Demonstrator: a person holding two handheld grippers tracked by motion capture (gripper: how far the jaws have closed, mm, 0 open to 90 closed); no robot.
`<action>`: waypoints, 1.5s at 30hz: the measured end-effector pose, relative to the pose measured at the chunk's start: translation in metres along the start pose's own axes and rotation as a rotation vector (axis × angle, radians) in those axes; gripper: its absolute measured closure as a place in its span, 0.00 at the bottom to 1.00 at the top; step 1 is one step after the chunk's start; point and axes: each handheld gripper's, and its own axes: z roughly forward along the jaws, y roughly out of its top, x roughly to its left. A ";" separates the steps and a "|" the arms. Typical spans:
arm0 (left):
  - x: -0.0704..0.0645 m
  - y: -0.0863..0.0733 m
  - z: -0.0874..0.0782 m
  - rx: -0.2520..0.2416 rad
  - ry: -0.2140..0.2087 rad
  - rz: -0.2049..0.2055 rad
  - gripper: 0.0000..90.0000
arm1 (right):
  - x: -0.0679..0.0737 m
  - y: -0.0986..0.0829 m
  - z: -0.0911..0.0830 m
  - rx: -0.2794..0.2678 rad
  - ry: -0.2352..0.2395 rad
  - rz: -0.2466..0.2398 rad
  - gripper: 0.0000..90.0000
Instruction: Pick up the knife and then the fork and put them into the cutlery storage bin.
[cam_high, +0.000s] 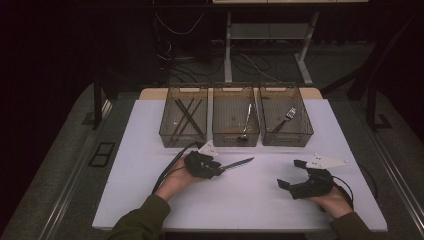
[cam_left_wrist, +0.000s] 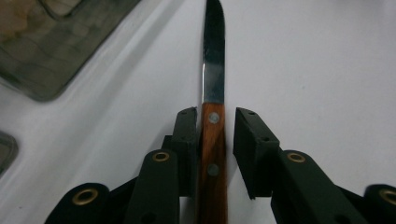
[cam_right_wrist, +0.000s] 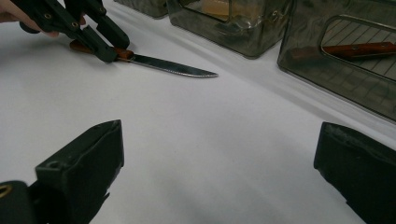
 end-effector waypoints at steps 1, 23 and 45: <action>-0.001 0.000 0.001 -0.004 0.003 -0.002 0.78 | 0.000 0.000 0.000 0.000 0.001 0.001 0.02; -0.004 -0.001 0.000 -0.008 0.036 0.005 0.85 | -0.002 0.001 -0.001 0.012 -0.001 0.020 0.02; -0.032 0.016 -0.049 -0.253 0.060 -0.022 0.85 | 0.018 0.032 0.012 -0.012 0.118 0.086 0.18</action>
